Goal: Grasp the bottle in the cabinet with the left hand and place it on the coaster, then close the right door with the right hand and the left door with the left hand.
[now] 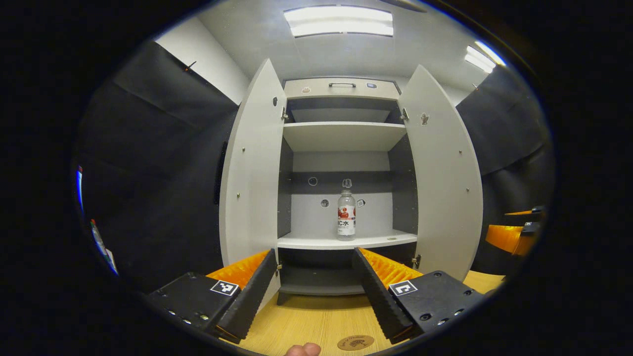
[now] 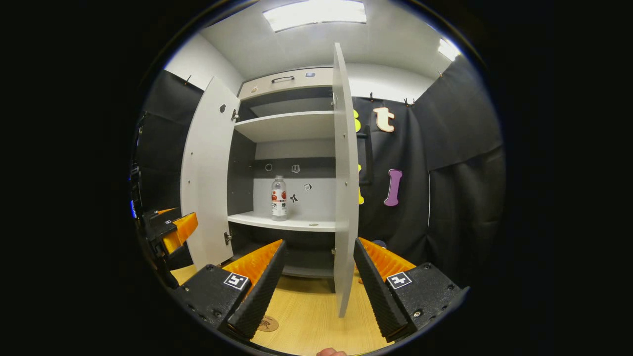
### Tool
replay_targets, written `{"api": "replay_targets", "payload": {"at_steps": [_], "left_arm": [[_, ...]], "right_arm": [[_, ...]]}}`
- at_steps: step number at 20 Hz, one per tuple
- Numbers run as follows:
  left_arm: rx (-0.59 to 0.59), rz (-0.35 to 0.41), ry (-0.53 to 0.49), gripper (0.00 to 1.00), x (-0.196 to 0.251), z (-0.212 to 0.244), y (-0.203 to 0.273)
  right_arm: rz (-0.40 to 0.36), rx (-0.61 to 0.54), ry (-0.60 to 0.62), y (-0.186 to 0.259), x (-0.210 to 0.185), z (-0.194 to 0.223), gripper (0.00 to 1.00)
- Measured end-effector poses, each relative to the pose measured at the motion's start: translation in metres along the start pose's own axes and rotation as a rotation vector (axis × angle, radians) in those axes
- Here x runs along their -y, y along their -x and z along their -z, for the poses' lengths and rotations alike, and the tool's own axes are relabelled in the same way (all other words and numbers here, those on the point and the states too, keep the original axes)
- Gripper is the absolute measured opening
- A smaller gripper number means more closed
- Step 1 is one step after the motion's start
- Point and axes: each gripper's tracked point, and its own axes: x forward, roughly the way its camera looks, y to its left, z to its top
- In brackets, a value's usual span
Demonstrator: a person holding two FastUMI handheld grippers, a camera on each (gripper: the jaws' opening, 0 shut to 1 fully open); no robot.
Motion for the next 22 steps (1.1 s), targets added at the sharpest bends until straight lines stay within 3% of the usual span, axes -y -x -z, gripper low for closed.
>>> {"api": "replay_targets", "payload": {"at_steps": [13, 14, 15, 17, 22], "left_arm": [[0.018, 0.029, -0.001, 0.95, 0.007, -0.012, -0.003], [0.017, 0.035, 0.004, 0.99, 0.01, -0.014, -0.006], [0.017, 0.043, 0.009, 0.94, 0.013, -0.016, -0.009], [0.032, 0.058, 0.022, 0.99, 0.016, -0.024, -0.016], [0.087, 0.096, -0.005, 0.94, 0.029, -0.05, -0.054]], "right_arm": [[-0.004, 0.027, 0.02, 0.01, -0.005, -0.012, 0.84], [-0.007, 0.026, 0.021, 0.01, -0.006, -0.013, 0.84], [-0.007, 0.024, 0.022, 0.01, -0.005, -0.013, 0.84], [-0.001, 0.027, 0.019, 0.012, -0.003, -0.014, 0.84], [0.053, 0.001, 0.018, 0.017, 0.015, -0.005, 0.84]]}}
